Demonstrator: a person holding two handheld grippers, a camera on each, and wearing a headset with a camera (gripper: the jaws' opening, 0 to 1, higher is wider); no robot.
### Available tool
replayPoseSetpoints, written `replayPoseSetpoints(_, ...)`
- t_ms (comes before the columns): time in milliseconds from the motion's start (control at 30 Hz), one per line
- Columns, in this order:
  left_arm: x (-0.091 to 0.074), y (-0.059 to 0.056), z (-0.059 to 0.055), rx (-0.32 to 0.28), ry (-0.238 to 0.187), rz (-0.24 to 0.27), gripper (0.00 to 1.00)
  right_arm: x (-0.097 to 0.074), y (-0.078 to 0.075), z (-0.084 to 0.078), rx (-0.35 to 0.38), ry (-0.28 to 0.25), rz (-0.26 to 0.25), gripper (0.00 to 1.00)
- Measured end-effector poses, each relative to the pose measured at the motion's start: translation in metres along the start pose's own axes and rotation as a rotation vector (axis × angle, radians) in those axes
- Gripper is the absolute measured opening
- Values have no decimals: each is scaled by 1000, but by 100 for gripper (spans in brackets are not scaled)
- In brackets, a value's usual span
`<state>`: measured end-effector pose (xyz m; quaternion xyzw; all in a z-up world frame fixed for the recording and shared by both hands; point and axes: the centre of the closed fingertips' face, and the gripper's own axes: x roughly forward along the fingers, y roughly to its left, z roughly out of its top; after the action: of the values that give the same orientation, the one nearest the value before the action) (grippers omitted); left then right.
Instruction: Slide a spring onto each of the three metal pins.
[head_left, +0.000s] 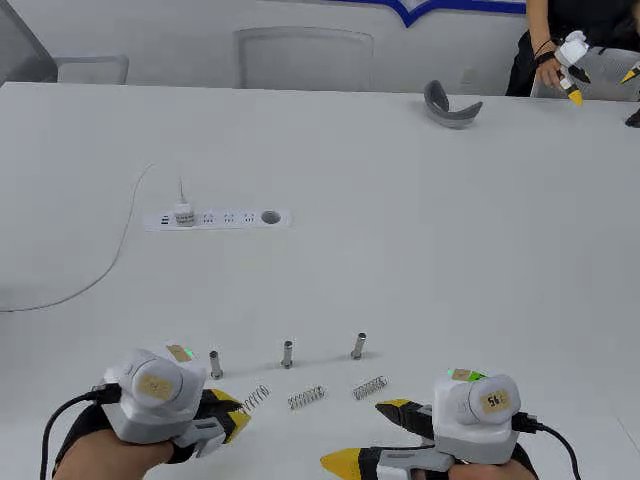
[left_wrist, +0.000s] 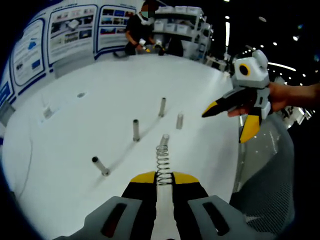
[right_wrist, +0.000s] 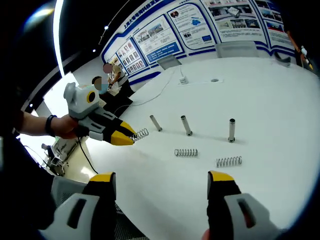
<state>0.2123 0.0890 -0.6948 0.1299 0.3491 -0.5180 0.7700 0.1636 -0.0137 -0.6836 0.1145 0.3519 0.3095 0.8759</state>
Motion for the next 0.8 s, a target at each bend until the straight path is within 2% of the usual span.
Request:
replayPoseSetpoints(633,13,-46,13,70,-1,-92,11,7,13,14,36,-40,66,65)
replayPoseSetpoints(800,16,-57,16,63,-8,-103,11,9,19,16,67,-58,100,57)
